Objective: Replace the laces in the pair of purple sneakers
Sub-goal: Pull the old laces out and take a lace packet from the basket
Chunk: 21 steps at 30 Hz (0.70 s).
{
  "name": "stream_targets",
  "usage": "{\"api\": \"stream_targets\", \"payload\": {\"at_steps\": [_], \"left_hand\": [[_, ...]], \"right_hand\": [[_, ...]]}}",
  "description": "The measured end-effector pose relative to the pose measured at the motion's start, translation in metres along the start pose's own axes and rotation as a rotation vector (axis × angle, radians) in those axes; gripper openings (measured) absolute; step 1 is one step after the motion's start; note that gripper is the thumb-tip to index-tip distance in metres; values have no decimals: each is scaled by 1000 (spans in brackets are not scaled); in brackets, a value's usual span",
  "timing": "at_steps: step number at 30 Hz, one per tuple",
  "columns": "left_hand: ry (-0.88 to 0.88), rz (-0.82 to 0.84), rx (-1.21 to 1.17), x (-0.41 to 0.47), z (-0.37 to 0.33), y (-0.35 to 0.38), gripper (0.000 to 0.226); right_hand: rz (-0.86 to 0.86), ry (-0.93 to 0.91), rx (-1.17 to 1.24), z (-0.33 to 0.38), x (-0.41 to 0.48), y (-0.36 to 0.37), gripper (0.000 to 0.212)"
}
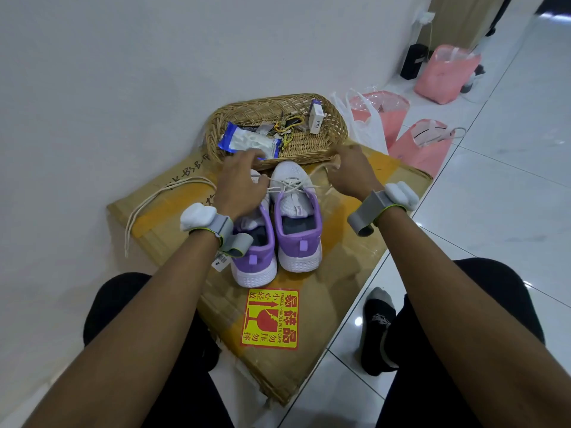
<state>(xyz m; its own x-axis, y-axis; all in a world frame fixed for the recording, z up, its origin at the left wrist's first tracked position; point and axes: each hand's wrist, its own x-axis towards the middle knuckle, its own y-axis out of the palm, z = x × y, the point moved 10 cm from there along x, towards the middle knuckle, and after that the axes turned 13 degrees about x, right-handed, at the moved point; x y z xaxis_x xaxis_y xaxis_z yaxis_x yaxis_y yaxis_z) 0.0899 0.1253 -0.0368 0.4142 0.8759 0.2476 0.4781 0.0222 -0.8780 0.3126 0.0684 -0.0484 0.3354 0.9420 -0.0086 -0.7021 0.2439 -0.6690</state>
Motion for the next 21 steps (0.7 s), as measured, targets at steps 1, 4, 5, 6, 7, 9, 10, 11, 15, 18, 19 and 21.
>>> {"api": "stream_targets", "payload": {"at_steps": [1, 4, 5, 6, 7, 9, 10, 11, 15, 18, 19, 21], "left_hand": [[78, 44, 33, 0, -11, 6, 41], [152, 124, 124, -3, -21, 19, 35], [147, 127, 143, -5, -22, 19, 30], [139, 114, 148, -5, -21, 19, 25], [139, 101, 150, -6, -22, 17, 22], [125, 101, 121, -4, -22, 18, 15], [101, 112, 98, -3, -18, 21, 13], [78, 120, 84, -3, -15, 21, 13], [43, 118, 65, -1, -11, 21, 13], [12, 94, 109, -1, -8, 17, 11], [-24, 73, 135, -2, -3, 13, 11], [-159, 41, 208, -4, 13, 3, 12]], "right_hand": [[47, -77, -6, 11, -2, 6, 34], [171, -166, -185, 27, -10, 25, 26], [197, -167, -246, 26, -12, 29, 27], [214, -169, -270, 25, -13, 32, 28], [228, -170, -253, 22, -12, 34, 30], [239, -187, -161, 23, -12, 35, 37], [237, -206, -137, 24, -12, 35, 42], [233, -238, -135, 28, -13, 35, 44], [218, -354, -210, 41, -16, 39, 20], [127, -298, -199, 33, -11, 28, 12], [51, -256, -230, 27, -8, 21, 11], [-150, -56, -352, 7, -1, -4, 17]]}}
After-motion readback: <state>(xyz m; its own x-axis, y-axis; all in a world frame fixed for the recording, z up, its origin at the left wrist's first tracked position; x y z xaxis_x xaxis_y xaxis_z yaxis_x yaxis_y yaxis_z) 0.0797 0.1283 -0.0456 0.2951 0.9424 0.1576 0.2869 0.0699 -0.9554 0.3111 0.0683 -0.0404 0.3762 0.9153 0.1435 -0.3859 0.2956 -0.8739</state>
